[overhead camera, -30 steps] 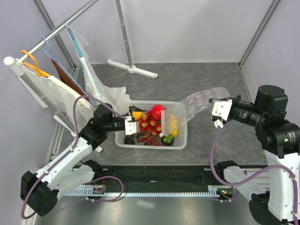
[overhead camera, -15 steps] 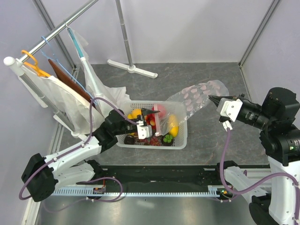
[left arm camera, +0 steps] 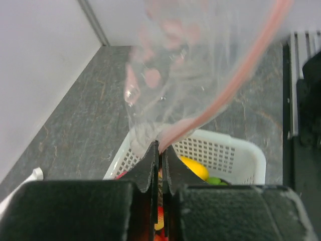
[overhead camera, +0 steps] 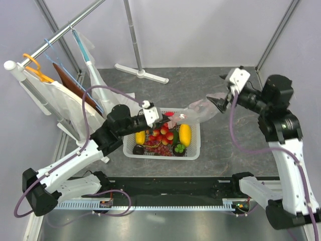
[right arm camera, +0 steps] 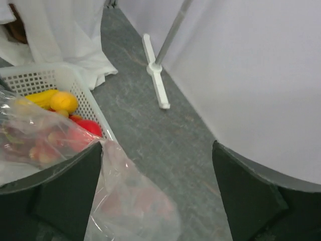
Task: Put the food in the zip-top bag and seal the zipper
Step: Pick up the zipper food storage bag at the center of the board.
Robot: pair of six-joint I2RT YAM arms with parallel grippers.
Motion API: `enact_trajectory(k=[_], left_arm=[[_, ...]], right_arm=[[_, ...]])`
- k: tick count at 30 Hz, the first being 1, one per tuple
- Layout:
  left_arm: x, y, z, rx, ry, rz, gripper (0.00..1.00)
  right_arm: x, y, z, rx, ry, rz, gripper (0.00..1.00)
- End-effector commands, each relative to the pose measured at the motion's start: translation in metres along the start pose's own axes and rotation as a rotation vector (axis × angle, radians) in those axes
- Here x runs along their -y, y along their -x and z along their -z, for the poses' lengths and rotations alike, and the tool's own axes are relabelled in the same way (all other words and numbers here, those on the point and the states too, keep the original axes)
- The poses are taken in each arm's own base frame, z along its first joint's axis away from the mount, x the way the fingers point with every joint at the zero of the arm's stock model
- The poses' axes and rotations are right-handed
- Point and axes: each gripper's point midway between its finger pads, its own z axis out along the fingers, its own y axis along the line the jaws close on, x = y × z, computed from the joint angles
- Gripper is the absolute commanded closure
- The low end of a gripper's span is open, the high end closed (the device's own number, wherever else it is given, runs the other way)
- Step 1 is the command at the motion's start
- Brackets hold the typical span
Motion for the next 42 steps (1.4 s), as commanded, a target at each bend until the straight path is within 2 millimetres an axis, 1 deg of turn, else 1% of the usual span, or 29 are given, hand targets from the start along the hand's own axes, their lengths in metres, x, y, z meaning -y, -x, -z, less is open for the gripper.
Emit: enact_trajectory(k=[1,2,3,4,5,6,7,8,9,10,11,14,15,17,19,20,22,23,25,26,27,28,30,33,37,38,39,41,42], left_arm=[[-0.028,0.013,0.004,-0.122,0.183,0.332,0.98],[-0.032,0.011,0.003,-0.143,0.206,0.358,0.98],[-0.036,0.008,0.004,-0.168,0.238,0.406,0.98],[-0.039,0.019,0.002,-0.152,0.232,0.404,0.98],[-0.037,0.016,-0.004,-0.166,0.207,0.401,0.98],[-0.036,0.014,-0.005,-0.184,0.194,0.398,0.98],[-0.043,0.019,-0.007,-0.188,0.214,0.397,0.98],[-0.045,0.008,-0.012,-0.234,0.222,0.404,0.98],[-0.050,-0.004,-0.010,-0.290,0.253,0.382,0.98],[-0.058,-0.003,-0.010,-0.304,0.278,0.367,0.98],[-0.067,-0.013,-0.008,-0.340,0.327,0.342,0.98],[-0.084,-0.022,0.002,-0.374,0.374,0.343,0.98],[-0.087,-0.020,0.003,-0.375,0.379,0.341,0.98],[-0.095,-0.023,0.008,-0.405,0.404,0.317,0.98],[-0.096,-0.020,0.010,-0.404,0.395,0.279,0.98],[-0.090,-0.015,0.008,-0.391,0.336,0.235,0.98],[-0.078,-0.010,0.005,-0.368,0.244,0.186,0.98],[-0.066,-0.003,0.001,-0.338,0.146,0.113,0.98],[-0.064,-0.003,0.000,-0.335,0.122,0.057,0.98],[-0.067,-0.003,-0.001,-0.342,0.121,0.029,0.98],[-0.072,0.005,-0.002,-0.332,0.131,0.013,0.98],[-0.075,0.002,-0.005,-0.342,0.132,0.007,0.98],[-0.075,0.013,-0.009,-0.320,0.116,-0.027,0.98],[-0.071,0.015,-0.018,-0.341,0.112,-0.091,0.98],[-0.055,0.012,-0.027,-0.362,0.057,-0.134,0.98],[-0.052,0.010,-0.029,-0.369,0.051,-0.137,0.97],[-0.051,0.011,-0.031,-0.370,0.053,-0.135,0.97],[-0.050,0.008,-0.030,-0.392,0.061,-0.104,0.98],[-0.052,0.010,-0.030,-0.394,0.072,-0.095,0.98]], right_arm=[[0.042,-0.024,-0.039,-0.052,-0.135,-0.306,0.02],[0.049,-0.022,-0.039,-0.058,-0.153,-0.316,0.02],[0.048,-0.028,-0.041,-0.088,-0.150,-0.339,0.02],[0.047,-0.025,-0.040,-0.084,-0.142,-0.335,0.02],[0.046,-0.017,-0.037,-0.070,-0.129,-0.311,0.02],[0.038,-0.013,-0.032,-0.070,-0.096,-0.288,0.02],[0.034,-0.008,-0.028,-0.061,-0.075,-0.258,0.02],[0.030,-0.004,-0.024,-0.054,-0.053,-0.200,0.02],[0.029,0.001,-0.015,-0.049,-0.068,-0.172,0.02],[0.028,0.003,-0.011,-0.050,-0.081,-0.153,0.02],[0.029,0.000,-0.007,-0.063,-0.102,-0.133,0.02],[0.021,-0.003,0.005,-0.083,-0.095,-0.046,0.02],[0.020,-0.004,0.011,-0.094,-0.099,-0.003,0.02],[0.021,-0.010,0.012,-0.116,-0.112,0.013,0.02],[0.023,-0.013,0.014,-0.139,-0.114,0.029,0.02],[0.019,-0.013,0.013,-0.136,-0.094,0.026,0.02],[0.001,-0.008,0.007,-0.094,0.022,0.028,0.02],[-0.007,-0.006,0.006,-0.072,0.065,0.034,0.02],[-0.024,0.000,0.002,-0.008,0.159,0.068,0.02],[-0.025,0.001,0.000,0.007,0.168,0.069,0.02],[-0.023,0.004,-0.003,0.028,0.170,0.073,0.02],[-0.023,0.008,-0.005,0.043,0.173,0.068,0.02],[-0.020,0.010,-0.013,0.057,0.183,0.058,0.02],[-0.026,0.016,-0.021,0.089,0.237,0.057,0.02],[-0.037,0.011,-0.036,0.081,0.279,0.075,0.10],[-0.039,0.009,-0.038,0.076,0.285,0.078,0.16],[-0.042,0.004,-0.041,0.062,0.299,0.085,0.29],[-0.048,-0.004,-0.044,0.035,0.323,0.084,0.40],[-0.057,-0.011,-0.044,0.011,0.358,0.068,0.48]])
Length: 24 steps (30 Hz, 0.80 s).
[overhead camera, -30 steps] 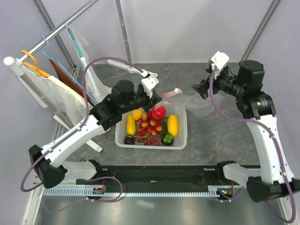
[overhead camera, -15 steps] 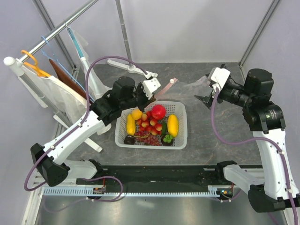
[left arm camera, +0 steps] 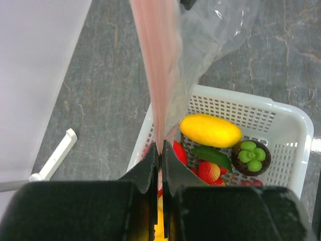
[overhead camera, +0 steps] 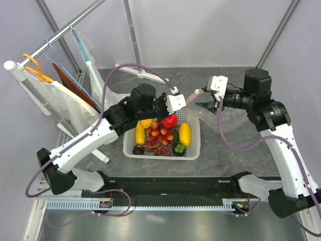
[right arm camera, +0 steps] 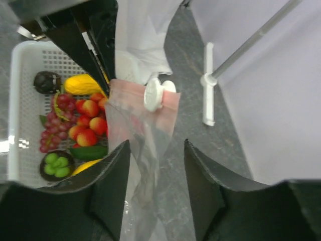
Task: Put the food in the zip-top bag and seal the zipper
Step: Pick up the zipper food storage bag at the center of the board.
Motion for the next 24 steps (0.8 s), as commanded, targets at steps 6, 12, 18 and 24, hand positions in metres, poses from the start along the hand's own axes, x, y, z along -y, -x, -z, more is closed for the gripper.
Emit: enact_trajectory(k=[6,12,18,24], left_arm=[[0.013,0.009,0.017,-0.004,-0.062,0.026,0.73],[0.049,0.017,0.071,0.146,-0.192,0.004,0.26],[0.052,0.024,0.086,0.277,-0.153,-0.072,0.25],[0.054,0.030,0.079,0.387,-0.138,-0.221,0.28]], right_arm=[[-0.019,-0.018,-0.011,-0.042,0.022,0.154,1.00],[-0.045,-0.031,0.000,0.022,0.029,0.544,1.00],[-0.083,-0.032,0.001,0.118,0.179,0.748,1.00],[-0.100,-0.033,0.004,0.166,0.248,0.950,1.00]])
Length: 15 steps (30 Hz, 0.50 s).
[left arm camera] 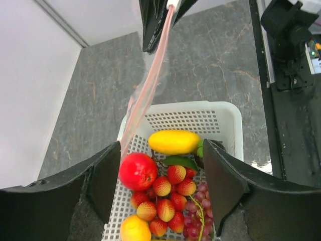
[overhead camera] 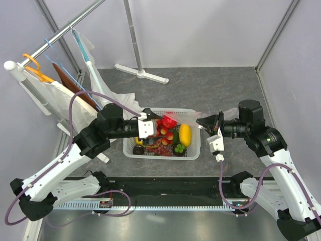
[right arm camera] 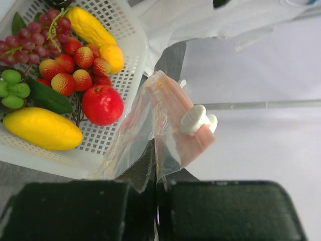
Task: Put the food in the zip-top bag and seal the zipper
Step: Pick up the zipper food storage bag at the center of the board, then open the zipper of the food storage bag.
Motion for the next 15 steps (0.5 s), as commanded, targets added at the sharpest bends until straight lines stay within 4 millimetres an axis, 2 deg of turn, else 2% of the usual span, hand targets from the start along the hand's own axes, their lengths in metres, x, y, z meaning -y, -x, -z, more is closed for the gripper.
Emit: enact_trajectory(k=[1,5,10,15], left_arm=[[-0.009,0.018,-0.013,0.119,-0.002,-0.151,0.30],[-0.004,0.022,-0.019,0.148,-0.041,-0.171,0.37],[-0.020,0.015,-0.034,0.126,0.015,-0.133,0.43],[-0.006,0.004,-0.043,0.119,-0.034,-0.172,0.48]], right_arm=[[-0.011,0.023,-0.002,0.116,0.054,0.227,1.00],[-0.015,0.027,-0.001,0.124,0.078,0.259,1.00],[-0.024,0.030,0.001,0.140,0.114,0.315,1.00],[-0.025,0.030,0.001,0.141,0.113,0.315,1.00]])
